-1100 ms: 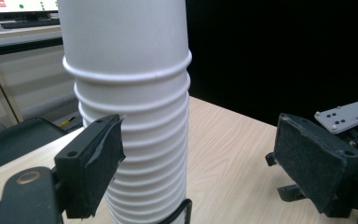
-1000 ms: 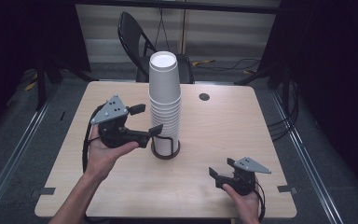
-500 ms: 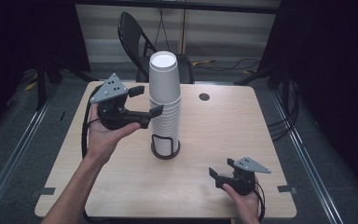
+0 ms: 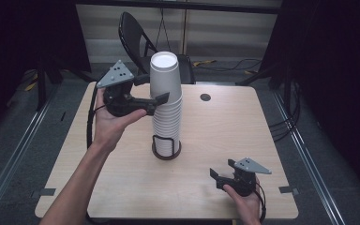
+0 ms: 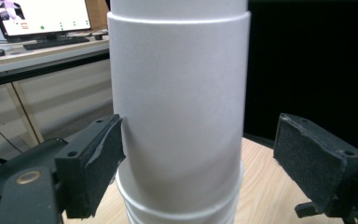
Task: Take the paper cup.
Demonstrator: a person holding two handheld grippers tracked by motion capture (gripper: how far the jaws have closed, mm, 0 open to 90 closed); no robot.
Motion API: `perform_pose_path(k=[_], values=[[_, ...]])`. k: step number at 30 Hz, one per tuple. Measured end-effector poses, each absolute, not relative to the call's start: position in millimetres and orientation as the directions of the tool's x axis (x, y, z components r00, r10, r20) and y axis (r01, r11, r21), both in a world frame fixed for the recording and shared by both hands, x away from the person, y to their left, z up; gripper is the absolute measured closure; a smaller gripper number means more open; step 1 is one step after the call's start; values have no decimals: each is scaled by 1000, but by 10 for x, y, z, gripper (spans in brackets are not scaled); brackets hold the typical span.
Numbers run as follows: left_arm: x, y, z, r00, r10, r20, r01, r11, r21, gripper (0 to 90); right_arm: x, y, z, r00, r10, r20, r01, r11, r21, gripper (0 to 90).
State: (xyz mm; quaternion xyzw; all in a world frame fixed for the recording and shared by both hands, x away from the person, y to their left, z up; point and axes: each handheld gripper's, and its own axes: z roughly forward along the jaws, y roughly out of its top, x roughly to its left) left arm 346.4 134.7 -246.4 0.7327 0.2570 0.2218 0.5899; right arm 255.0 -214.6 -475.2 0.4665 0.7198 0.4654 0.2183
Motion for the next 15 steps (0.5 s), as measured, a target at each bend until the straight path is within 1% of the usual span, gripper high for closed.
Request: perform_pose_path(k=[10,15], values=[[3622,1220,-2478,754,657,19,132,-179,975,153,2555,-2156,-4757,-471,873,125,470,128,874,167],[3666,1112,-2487,742,670,14,154,-191,970,87,2558,-2153,-4763,-470,874,124,473,131,871,167]])
